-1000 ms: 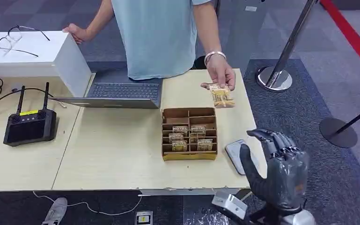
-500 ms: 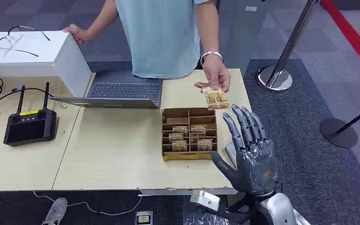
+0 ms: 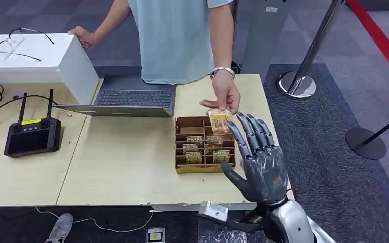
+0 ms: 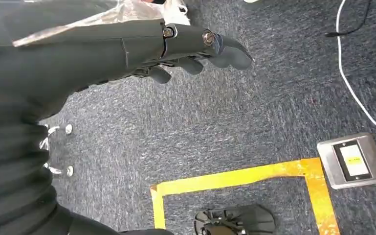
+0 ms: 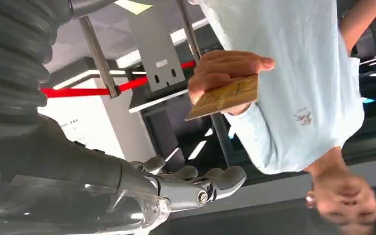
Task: Pass the card to the sensor for recognition and then transmit it.
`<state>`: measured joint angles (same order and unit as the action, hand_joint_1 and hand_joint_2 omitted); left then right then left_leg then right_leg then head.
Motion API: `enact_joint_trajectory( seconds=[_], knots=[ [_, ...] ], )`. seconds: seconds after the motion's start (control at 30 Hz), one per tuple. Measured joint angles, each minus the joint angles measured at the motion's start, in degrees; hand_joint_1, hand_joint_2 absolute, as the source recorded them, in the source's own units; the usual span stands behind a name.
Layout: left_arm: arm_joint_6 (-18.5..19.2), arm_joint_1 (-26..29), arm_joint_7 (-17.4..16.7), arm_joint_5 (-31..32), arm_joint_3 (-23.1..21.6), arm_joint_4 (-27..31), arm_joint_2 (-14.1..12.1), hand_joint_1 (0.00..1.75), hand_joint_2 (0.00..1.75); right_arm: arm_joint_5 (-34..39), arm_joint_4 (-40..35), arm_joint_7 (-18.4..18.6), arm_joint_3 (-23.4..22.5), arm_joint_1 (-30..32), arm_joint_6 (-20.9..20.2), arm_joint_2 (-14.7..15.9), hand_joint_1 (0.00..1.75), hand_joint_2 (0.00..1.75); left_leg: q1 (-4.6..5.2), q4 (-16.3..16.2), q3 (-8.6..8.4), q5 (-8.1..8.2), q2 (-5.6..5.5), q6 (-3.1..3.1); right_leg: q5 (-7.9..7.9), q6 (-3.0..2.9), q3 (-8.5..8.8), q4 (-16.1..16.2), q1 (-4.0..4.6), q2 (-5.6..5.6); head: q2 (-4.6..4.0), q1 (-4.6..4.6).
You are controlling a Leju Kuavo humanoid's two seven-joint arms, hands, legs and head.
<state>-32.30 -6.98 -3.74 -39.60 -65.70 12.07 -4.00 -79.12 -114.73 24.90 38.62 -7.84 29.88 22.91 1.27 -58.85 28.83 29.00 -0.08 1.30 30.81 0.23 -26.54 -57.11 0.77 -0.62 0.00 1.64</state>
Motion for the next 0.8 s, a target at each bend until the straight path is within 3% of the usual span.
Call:
enact_joint_trajectory(
  seconds=[0.5,0.53,0.57,0.8],
  knots=[
    [0.55,0.0,-0.22,0.77,-1.07,0.0,-0.02,0.0,1.75,-4.68,2.84,-0.37,-0.44,-2.34,-2.63,-0.2,0.07,1.75,0.0,0.0,0.01,0.0,0.0,0.0,0.0,0.0,-0.01,0.0,0.0,0.0,0.0,0.0],
    [0.57,0.0,-0.22,1.03,-1.18,0.0,-0.02,0.0,1.75,-5.6,3.54,-0.22,-0.52,-3.14,-3.17,-0.22,0.24,1.75,0.0,0.0,0.01,0.0,0.0,0.0,0.0,0.0,-0.01,0.0,0.0,0.0,0.0,0.02],
    [0.52,0.0,0.02,1.09,-1.22,0.0,-0.04,0.0,1.75,-5.95,4.31,-0.2,-0.52,-3.85,-3.65,-0.44,1.75,1.75,0.0,0.0,0.01,0.0,-0.01,0.0,0.0,0.0,-0.01,0.0,0.0,0.0,0.0,0.02],
    [0.46,0.0,0.02,0.98,-1.22,0.0,-0.04,0.0,1.75,-5.95,5.14,0.04,-0.48,-4.03,-2.89,-0.9,1.75,1.75,0.0,0.0,0.01,0.0,0.0,0.0,0.0,0.0,-0.01,0.0,0.0,0.0,0.0,0.0]
  ],
)
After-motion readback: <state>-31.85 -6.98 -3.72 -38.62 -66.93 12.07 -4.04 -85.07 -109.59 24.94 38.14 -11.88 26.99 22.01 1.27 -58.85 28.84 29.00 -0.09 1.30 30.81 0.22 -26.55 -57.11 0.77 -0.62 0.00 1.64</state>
